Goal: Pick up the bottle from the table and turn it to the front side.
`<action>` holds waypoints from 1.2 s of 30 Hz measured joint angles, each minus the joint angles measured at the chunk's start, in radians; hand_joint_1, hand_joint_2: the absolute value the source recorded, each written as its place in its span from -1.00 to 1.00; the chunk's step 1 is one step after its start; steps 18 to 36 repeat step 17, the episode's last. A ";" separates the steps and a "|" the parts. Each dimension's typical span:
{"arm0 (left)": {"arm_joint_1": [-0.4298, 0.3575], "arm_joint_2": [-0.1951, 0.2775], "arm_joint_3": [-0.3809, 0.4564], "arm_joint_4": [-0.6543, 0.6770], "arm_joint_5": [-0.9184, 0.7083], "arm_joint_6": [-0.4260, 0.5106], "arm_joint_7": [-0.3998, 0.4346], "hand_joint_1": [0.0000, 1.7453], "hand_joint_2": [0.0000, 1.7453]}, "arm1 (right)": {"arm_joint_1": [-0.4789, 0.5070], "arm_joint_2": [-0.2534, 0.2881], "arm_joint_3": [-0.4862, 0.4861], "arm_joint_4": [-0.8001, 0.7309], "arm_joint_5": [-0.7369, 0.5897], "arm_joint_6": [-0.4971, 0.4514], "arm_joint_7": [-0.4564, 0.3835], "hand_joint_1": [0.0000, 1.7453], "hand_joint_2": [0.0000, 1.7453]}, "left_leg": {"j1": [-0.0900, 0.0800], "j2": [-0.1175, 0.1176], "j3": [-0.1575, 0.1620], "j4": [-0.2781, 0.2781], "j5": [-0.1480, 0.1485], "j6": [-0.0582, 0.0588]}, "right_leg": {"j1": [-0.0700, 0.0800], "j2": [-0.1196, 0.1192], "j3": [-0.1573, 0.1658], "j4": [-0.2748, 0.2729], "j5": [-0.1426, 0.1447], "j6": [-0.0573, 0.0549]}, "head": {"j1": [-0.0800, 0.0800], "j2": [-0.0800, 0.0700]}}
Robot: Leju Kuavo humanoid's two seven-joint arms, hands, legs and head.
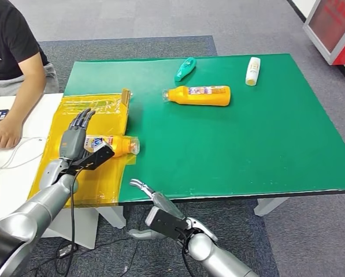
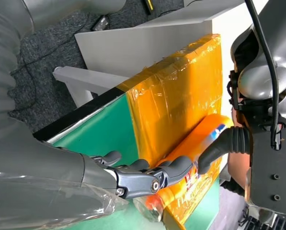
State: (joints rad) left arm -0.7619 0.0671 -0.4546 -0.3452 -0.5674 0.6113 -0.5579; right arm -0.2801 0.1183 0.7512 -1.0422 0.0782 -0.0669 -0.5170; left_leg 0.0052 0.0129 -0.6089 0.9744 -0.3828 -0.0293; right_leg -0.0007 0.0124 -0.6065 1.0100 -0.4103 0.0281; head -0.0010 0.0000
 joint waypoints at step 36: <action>0.044 -0.017 0.033 -0.076 0.125 0.040 -0.135 -1.00 1.00 | 0.000 0.000 0.005 0.006 -0.025 -0.041 0.004 -1.00 1.00 | 0.000 0.000 0.000 0.000 0.000 0.000 | 0.000 0.000 0.000 0.000 0.000 0.000 | 0.000 0.000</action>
